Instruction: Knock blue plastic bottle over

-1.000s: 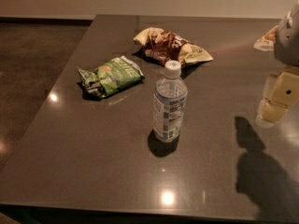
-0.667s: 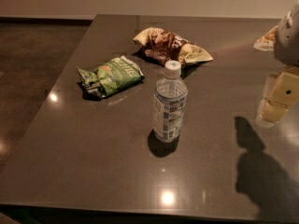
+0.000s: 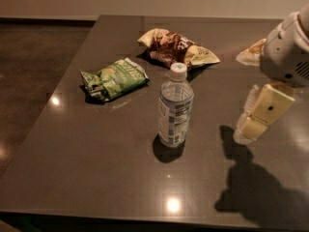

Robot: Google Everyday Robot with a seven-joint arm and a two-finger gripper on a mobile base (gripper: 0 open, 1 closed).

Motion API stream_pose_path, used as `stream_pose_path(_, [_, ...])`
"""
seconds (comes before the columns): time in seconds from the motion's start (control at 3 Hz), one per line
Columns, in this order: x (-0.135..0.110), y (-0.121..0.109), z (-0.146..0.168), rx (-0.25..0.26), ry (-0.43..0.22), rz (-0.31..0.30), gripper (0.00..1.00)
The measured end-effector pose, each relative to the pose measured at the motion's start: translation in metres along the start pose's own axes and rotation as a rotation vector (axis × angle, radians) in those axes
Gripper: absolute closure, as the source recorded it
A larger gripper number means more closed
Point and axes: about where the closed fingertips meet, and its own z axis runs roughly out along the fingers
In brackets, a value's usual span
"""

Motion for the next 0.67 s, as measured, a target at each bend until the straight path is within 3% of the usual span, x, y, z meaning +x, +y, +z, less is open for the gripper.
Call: stream_pose_path(0.67, [-0.044,0.014,0.027,-0.051,-0.150,0.007,0.00])
